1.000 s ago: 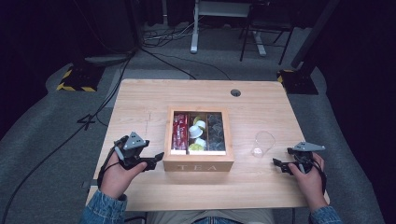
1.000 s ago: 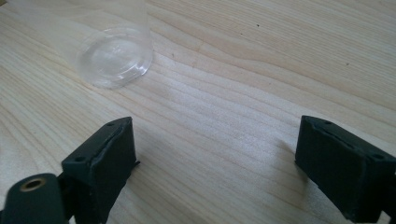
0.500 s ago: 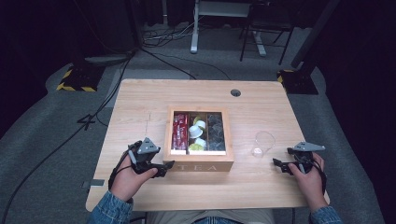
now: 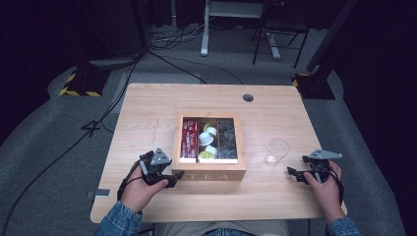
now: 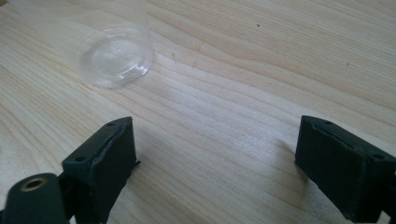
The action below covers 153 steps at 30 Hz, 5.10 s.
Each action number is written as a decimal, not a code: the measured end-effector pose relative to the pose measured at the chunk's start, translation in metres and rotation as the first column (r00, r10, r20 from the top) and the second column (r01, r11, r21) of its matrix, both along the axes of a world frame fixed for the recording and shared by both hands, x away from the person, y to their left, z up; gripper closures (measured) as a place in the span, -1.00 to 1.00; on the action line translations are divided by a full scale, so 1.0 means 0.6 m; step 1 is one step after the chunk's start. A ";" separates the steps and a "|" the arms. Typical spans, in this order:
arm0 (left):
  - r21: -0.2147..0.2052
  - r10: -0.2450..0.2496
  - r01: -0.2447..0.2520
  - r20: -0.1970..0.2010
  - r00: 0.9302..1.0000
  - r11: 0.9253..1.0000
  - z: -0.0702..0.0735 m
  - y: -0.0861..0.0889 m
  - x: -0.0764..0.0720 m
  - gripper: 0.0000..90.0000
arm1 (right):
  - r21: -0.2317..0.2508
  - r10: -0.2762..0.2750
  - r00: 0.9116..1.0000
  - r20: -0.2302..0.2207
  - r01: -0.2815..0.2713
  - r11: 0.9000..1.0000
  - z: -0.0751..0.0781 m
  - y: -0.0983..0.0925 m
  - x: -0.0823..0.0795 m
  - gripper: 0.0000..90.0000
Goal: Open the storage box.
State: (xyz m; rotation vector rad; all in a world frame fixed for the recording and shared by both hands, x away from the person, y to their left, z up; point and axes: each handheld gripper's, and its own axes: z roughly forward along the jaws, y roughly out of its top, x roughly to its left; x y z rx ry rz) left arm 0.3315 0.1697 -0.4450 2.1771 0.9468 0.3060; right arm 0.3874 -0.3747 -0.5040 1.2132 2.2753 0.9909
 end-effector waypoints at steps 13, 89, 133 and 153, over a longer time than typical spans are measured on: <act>0.046 -0.018 0.017 0.027 0.999 0.999 0.010 -0.003 -0.002 -0.07 | -0.001 0.001 1.000 0.000 -0.001 1.000 0.000 0.000 -0.001 -0.72; -0.099 0.104 -0.082 0.234 0.967 0.992 0.100 0.043 0.022 -0.09 | -0.078 0.489 0.823 0.290 -0.489 0.869 0.219 0.307 0.017 -0.28; -0.064 0.151 -0.142 0.161 0.975 0.988 0.058 0.101 0.036 -0.04 | -0.018 0.430 0.824 0.368 -0.456 0.890 0.333 0.331 0.140 0.12; -0.056 0.193 -0.188 0.111 0.975 0.981 0.030 0.123 0.050 -0.04 | 0.035 0.312 0.858 0.407 -0.356 0.934 0.356 0.340 0.213 0.14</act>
